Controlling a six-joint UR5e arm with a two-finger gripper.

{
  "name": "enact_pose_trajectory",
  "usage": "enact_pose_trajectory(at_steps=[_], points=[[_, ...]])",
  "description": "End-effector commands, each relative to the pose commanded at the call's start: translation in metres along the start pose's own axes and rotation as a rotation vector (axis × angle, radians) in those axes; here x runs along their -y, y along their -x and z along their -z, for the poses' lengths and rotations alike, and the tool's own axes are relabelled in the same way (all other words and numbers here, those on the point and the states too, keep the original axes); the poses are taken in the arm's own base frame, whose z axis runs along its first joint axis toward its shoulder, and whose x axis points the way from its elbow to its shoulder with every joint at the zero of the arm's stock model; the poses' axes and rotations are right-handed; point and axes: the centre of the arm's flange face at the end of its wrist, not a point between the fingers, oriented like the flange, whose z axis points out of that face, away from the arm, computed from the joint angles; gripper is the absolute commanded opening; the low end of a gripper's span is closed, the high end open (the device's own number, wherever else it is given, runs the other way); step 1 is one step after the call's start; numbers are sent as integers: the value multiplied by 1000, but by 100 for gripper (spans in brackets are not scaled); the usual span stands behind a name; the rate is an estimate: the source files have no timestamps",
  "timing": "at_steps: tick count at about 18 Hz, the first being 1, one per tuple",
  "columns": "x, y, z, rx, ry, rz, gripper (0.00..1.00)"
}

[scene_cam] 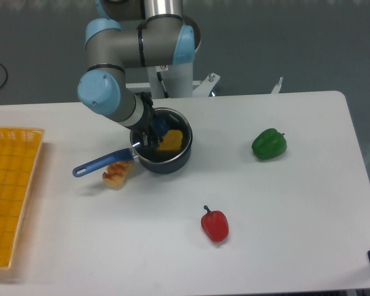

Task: Close the pot lid
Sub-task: 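Press the lid down on the saucepan while holding the knob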

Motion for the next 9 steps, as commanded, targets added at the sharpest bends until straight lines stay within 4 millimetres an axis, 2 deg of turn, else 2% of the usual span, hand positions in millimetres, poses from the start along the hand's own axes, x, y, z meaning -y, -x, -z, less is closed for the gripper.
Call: enact_pose_trajectory(at_steps=[3,5,9], points=[[0,1,-2,-4,19,-3,65],[0,0,-3,-5,18,-4,76],[-1,0,-3,-6,17,-6,80]])
